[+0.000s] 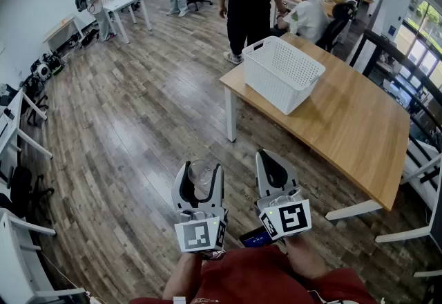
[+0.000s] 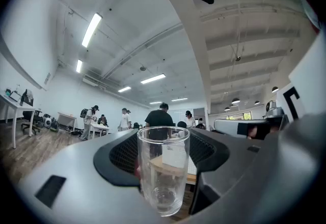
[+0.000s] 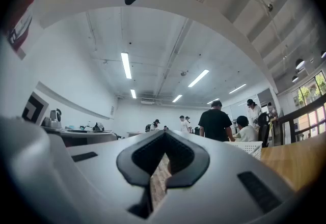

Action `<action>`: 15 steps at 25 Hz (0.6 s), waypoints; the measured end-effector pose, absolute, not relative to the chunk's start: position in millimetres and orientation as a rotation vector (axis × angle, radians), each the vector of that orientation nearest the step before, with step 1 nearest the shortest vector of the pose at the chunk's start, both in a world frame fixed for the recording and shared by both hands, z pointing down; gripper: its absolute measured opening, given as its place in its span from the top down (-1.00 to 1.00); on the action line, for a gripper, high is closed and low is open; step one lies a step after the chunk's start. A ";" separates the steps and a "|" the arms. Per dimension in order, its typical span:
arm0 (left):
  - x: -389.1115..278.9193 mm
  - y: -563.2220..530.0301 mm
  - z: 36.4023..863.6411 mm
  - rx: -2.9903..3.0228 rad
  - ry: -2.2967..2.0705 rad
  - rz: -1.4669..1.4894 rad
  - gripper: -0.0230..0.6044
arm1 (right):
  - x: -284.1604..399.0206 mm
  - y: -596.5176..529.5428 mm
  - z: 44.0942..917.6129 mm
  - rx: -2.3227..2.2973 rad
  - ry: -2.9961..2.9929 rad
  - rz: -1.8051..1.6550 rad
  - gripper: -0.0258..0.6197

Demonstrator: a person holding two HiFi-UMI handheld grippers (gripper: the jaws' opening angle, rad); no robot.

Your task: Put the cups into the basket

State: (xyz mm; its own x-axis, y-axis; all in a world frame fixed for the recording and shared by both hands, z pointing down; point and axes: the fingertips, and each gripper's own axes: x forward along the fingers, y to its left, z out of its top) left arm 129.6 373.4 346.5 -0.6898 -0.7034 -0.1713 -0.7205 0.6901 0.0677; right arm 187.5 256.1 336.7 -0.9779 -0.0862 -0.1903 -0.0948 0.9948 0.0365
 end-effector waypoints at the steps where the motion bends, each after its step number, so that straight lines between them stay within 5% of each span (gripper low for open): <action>1: 129.4 375.7 346.9 -1.171 2.765 0.187 0.00 | 187.6 257.6 337.5 -0.137 2.945 0.061 0.91; 15: 143.2 365.6 353.2 -1.186 2.780 0.163 0.00 | 202.2 242.0 344.3 -0.168 2.944 0.023 0.91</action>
State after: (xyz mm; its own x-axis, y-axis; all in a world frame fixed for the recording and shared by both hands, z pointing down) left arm 143.2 365.6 353.2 -0.6876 -0.7110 -0.1472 -0.7234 0.6883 0.0539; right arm 202.2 242.0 344.3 -0.9751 -0.1113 -0.1917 -0.1142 0.9934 0.0043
